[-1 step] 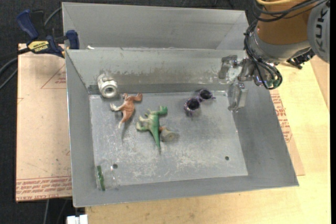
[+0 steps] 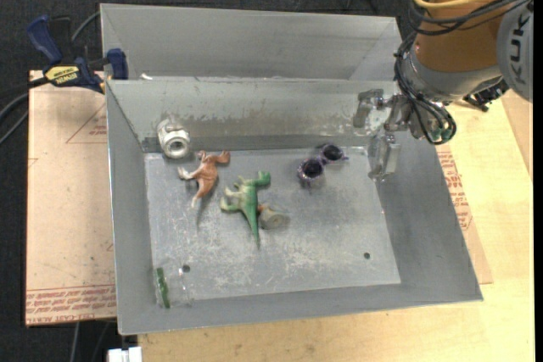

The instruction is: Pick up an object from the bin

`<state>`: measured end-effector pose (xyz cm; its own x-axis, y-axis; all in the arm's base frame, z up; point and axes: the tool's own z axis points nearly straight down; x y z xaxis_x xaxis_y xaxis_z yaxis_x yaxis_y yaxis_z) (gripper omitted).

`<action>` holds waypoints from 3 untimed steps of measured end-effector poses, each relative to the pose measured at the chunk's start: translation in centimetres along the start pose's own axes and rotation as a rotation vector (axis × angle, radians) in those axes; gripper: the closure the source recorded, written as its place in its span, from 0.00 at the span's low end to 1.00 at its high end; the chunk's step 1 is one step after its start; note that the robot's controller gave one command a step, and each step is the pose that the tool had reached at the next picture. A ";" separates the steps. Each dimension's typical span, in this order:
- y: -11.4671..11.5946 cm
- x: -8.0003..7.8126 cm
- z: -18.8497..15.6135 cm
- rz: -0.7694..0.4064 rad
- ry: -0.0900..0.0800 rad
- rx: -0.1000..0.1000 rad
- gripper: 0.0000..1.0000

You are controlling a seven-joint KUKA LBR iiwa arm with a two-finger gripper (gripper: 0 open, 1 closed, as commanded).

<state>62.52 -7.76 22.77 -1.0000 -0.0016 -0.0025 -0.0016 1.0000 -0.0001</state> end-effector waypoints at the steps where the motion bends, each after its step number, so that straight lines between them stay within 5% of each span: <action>1: 8.7 -1.9 11.4 -0.076 -0.007 -0.001 0.00; 2: 8.7 -0.5 13.8 -0.209 -0.001 -0.001 0.00; 3: 7.7 -2.6 9.7 -0.089 -0.015 -0.001 0.00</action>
Offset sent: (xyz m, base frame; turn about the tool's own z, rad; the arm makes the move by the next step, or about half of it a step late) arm -0.0038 0.0648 -0.1308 -0.2878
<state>65.09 -0.09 13.09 -0.9957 -0.0906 -0.0172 -0.0906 0.9959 0.0001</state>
